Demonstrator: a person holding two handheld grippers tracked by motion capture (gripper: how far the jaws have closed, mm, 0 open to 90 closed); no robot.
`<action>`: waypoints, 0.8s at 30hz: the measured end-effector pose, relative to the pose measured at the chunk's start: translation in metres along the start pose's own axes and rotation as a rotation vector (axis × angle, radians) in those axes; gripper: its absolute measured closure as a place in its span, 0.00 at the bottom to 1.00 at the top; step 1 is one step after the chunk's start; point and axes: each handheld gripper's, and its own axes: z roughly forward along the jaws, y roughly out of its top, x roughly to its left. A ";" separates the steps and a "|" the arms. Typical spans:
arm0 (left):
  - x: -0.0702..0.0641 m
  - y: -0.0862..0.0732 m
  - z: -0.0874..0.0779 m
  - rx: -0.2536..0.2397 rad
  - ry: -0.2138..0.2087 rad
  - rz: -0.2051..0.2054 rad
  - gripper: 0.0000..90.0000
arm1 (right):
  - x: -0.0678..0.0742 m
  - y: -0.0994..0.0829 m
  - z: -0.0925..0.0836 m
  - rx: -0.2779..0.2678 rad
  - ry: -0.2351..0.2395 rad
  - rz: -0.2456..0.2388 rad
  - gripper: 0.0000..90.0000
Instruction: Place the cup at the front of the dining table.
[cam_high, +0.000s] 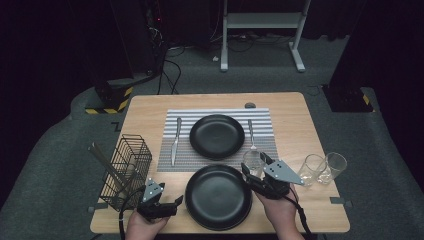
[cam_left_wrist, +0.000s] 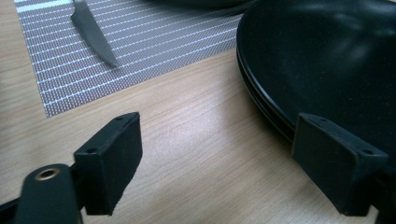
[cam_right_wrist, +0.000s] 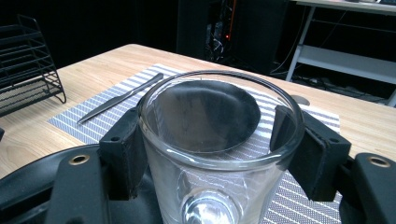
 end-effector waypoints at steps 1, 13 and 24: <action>0.000 0.000 -0.001 -0.009 -0.006 -0.011 0.20 | 0.000 0.000 0.000 0.000 0.001 0.000 0.32; -0.007 0.008 0.002 -0.006 -0.030 0.016 0.22 | 0.001 -0.001 0.003 -0.003 0.011 0.002 0.32; -0.006 0.021 0.006 -0.035 -0.044 0.022 0.22 | -0.001 -0.002 0.007 0.000 0.019 -0.001 0.32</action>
